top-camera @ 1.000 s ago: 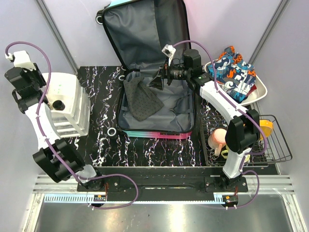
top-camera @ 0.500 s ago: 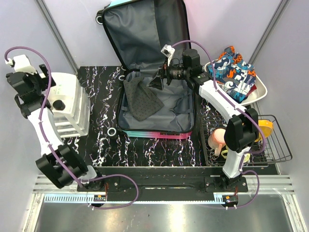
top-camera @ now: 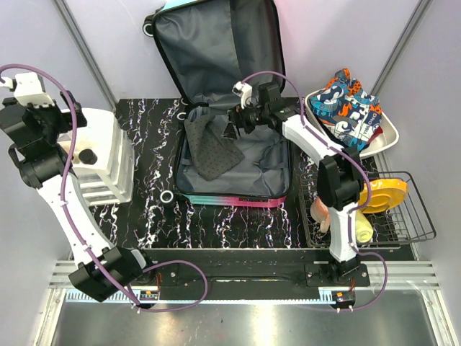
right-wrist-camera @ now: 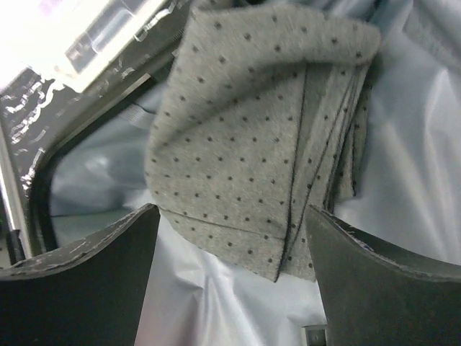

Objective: Open, take out, and arrange the luggage

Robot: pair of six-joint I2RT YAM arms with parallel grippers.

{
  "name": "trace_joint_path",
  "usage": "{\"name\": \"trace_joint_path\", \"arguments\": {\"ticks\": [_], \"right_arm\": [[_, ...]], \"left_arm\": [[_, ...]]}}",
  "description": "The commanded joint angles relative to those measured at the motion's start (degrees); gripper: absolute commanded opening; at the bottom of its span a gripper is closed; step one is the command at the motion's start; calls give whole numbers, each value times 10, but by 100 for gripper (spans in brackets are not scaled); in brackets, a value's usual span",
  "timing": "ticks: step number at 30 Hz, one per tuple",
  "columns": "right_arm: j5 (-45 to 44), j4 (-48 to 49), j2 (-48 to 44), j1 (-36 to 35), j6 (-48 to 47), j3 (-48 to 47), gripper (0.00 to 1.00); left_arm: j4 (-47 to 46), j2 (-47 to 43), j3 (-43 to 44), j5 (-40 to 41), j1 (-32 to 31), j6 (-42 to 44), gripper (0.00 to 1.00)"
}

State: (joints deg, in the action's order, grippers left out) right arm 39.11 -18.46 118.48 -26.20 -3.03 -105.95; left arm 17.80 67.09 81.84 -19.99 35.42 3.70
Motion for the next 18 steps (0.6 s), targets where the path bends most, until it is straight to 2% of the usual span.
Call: {"name": "trace_joint_path", "arguments": {"ticks": [1, 4, 9, 13, 18], "right_arm": [[-11, -15, 43, 3, -22, -42, 89], [-12, -14, 69, 0, -27, -48, 85], [-38, -20, 126, 0, -31, -78, 89], [-41, -26, 157, 0, -28, -100, 96], [-45, -61, 204, 0, -17, -136, 97]], "left_arm": [[63, -10, 10, -137, 2, 5, 99], [72, -20, -17, -193, -6, 2, 99], [97, -33, -54, -244, -39, 5, 98], [132, -47, -83, -204, -118, 53, 98], [134, -52, -108, -184, -169, 61, 98]]}}
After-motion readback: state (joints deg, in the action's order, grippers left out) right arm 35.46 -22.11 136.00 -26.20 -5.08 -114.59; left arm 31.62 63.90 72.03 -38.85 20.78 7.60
